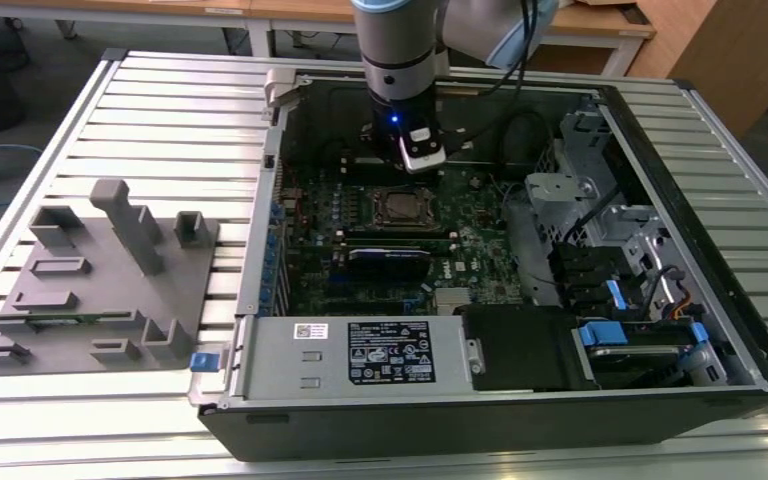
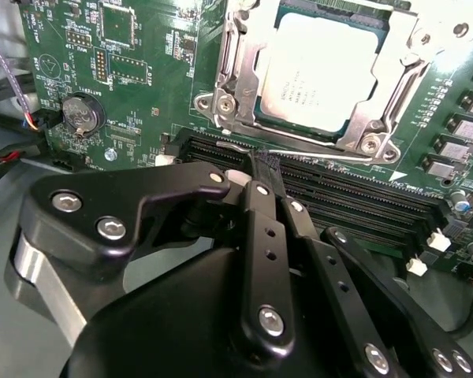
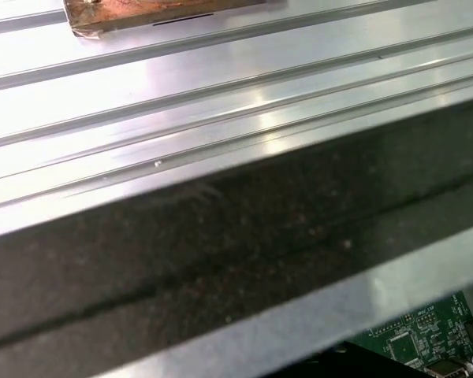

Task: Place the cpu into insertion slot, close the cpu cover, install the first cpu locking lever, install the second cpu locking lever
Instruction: 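Install the first cpu locking lever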

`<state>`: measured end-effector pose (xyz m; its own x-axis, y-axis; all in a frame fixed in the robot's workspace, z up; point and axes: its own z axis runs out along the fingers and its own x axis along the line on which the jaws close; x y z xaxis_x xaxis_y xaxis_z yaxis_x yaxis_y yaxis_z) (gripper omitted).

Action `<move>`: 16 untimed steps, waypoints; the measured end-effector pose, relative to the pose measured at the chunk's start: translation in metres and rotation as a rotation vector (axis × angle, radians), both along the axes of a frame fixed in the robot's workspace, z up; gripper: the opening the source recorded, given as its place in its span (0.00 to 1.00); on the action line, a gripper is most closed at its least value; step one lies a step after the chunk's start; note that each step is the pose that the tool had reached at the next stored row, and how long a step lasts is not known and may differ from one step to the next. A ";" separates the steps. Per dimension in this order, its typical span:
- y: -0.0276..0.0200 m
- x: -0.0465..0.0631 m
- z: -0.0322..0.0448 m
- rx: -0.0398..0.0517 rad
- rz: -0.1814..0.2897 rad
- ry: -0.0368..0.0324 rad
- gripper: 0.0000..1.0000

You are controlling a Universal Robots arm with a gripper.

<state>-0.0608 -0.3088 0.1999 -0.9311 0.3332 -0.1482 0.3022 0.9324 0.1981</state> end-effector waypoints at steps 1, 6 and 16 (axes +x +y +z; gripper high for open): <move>-0.0003 0.000 -0.0001 0.0000 0.000 0.0000 0.11; -0.0063 0.000 -0.0004 -0.0001 0.001 -0.0007 0.11; -0.0070 0.000 -0.0012 0.0038 0.002 -0.0041 0.11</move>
<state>-0.0608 -0.3158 0.1988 -0.9311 0.3322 -0.1508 0.2998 0.9322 0.2029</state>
